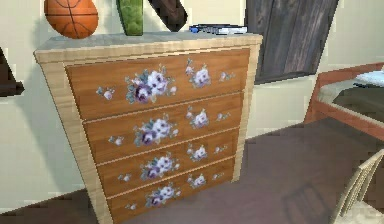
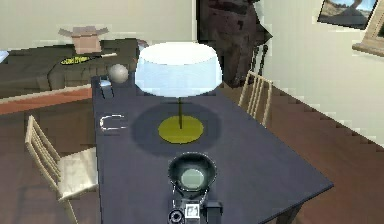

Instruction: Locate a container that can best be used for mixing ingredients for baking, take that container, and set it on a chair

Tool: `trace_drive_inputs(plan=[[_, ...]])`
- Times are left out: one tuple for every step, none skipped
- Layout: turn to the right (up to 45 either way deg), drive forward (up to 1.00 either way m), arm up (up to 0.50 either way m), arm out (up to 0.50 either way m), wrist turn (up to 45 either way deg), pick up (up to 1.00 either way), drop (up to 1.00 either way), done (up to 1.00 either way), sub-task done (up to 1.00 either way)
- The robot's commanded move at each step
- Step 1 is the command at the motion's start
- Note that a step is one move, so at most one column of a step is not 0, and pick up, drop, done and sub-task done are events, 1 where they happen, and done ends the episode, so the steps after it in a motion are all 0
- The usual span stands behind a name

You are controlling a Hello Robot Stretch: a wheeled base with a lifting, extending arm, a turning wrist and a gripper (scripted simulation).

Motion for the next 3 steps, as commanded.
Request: trace_drive_inputs(plan=[[0.0, 0.0, 0.3, 0.0, 0.0, 0.0, 0.0, 0.0, 0.0], [0.0, 0.0, 0.0, 0.0, -45.0, 0.0, 0.0, 0.0, 0.0], [0.0, 0.0, 0.0, 0.0, -45.0, 0.0, 0.0, 0.0, 0.0]])
